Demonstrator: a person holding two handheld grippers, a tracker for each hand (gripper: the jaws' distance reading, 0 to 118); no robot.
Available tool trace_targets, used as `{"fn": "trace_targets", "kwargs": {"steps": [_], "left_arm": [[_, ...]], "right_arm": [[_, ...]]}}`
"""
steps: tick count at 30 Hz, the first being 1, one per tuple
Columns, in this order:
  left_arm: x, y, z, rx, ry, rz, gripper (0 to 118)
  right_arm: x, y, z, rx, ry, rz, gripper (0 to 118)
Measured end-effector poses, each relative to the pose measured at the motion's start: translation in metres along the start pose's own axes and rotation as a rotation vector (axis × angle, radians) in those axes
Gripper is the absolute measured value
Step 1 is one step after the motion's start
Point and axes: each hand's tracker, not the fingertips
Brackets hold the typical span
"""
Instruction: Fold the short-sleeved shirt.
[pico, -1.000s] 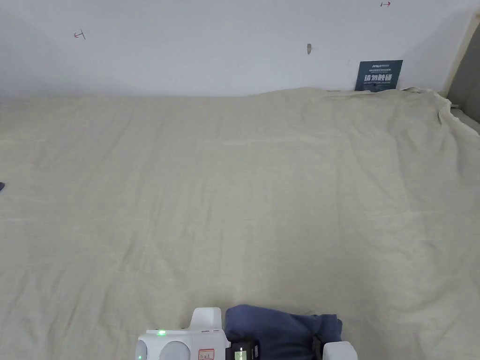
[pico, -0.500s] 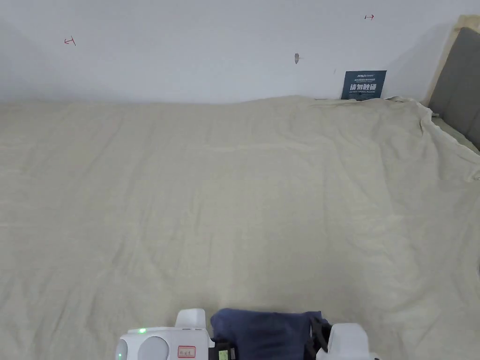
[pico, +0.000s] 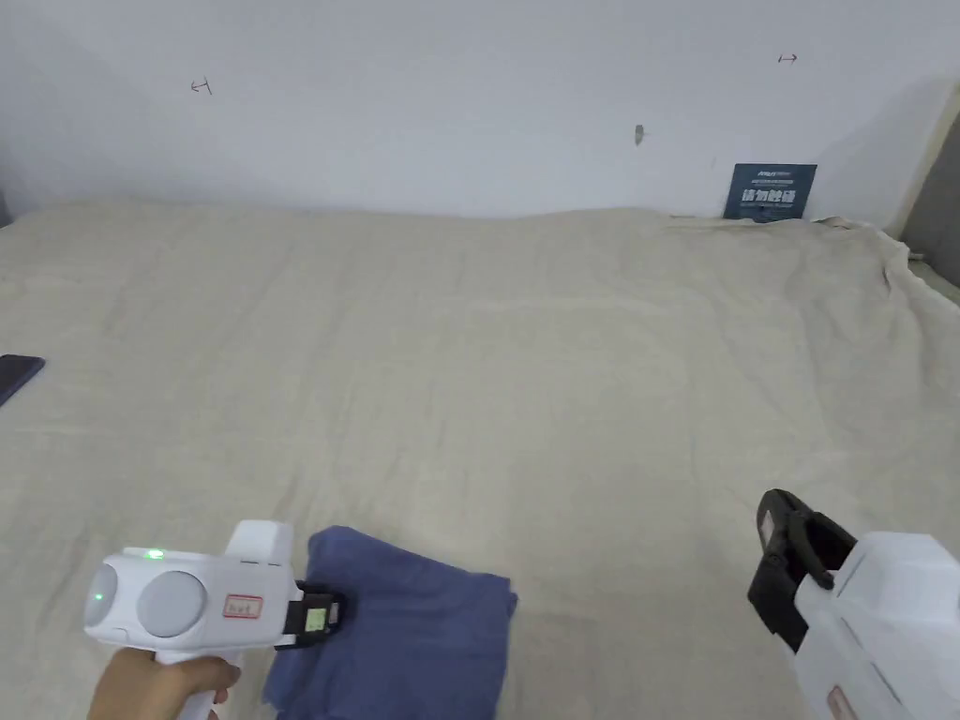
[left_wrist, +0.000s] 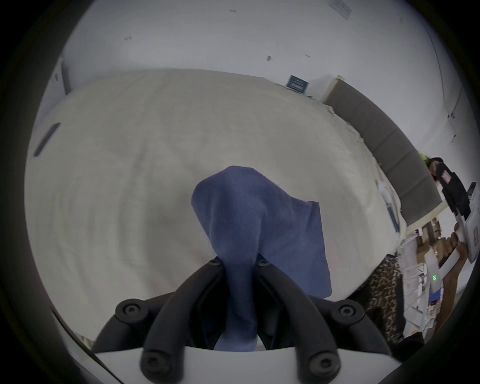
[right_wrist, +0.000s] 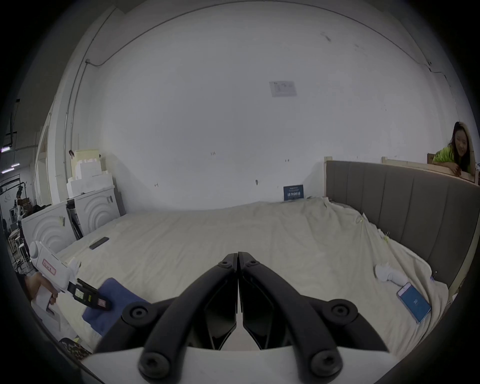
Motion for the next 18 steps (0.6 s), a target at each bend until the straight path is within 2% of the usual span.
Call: {"fn": "trace_targets", "kwargs": {"steps": [8, 18], "left_arm": [[-0.129, 0.024, 0.052, 0.017, 0.225, 0.028, 12], [-0.253, 0.029, 0.079, -0.03, 0.428, 0.165, 12]], "right_arm": [[-0.023, 0.02, -0.012, 0.035, -0.006, 0.035, 0], [-0.045, 0.015, -0.045, 0.015, 0.001, 0.065, 0]]}}
